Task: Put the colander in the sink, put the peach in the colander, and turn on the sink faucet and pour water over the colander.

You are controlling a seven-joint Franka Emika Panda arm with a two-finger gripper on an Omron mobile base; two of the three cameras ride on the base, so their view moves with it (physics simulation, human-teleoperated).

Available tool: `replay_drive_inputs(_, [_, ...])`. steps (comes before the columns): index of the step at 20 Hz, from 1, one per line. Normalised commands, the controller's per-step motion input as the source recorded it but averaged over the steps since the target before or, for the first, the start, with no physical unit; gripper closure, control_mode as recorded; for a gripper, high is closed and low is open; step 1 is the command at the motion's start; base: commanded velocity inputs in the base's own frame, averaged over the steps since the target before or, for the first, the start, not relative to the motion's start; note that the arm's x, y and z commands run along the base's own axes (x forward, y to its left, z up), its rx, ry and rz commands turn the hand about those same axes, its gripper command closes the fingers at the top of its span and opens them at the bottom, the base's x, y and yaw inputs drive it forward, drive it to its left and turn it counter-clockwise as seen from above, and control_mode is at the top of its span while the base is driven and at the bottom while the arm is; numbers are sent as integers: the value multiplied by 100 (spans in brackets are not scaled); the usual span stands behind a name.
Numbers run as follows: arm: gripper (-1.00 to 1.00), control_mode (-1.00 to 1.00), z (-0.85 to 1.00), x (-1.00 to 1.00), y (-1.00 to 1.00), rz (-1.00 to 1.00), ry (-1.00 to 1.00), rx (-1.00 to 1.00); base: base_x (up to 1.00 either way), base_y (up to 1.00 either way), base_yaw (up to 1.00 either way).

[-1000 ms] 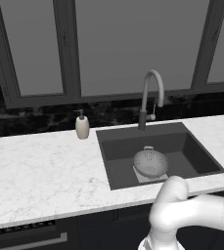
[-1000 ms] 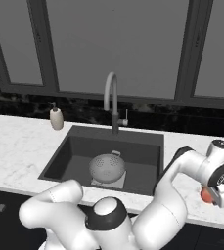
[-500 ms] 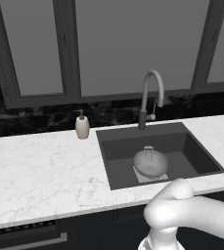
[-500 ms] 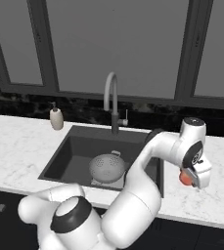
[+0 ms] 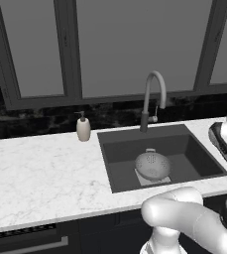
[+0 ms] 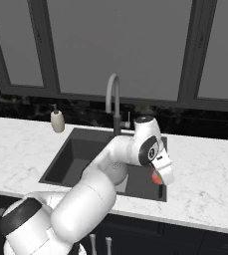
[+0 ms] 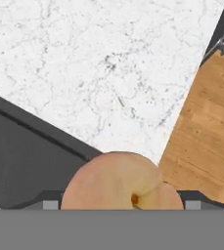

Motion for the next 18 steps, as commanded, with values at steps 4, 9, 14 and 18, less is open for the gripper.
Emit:
replay_drive_inputs(4, [100,-100,1,0,100,-7,0,-20,0,0,0])
replay_drive_inputs(9, [100,-100,4,0,100,-4,0,-9,0,0,0])
replay_drive_inputs(14, [100,-100,3,1,100,-1,8,-4,0,0,0])
replay_drive_inputs(18, [100,-100,0,12,100,0,5,-4,0,0,0])
